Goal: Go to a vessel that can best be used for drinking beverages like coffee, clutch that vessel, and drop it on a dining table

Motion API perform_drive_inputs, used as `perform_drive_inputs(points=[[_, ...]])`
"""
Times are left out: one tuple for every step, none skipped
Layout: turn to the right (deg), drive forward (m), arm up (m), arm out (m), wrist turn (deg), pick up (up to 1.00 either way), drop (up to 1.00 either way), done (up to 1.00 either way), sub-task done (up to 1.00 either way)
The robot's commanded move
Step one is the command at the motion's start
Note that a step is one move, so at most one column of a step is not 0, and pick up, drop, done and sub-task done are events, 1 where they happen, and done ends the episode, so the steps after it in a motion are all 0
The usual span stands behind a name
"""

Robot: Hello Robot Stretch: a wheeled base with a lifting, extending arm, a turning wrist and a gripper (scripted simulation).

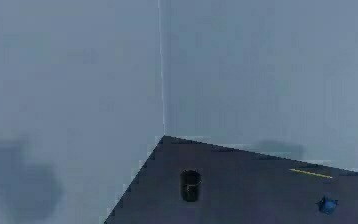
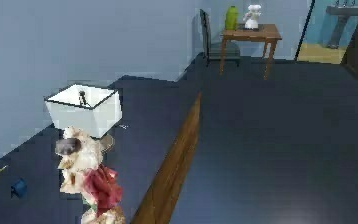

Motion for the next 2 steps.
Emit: perform_drive_inputs(points=[[-45.0,0.00,0.00,0.00,0.0,0.00,0.00,0.00,0.00],[-36.0,0.00,0.00,0.00,0.0,0.00,0.00,0.00,0.00]])
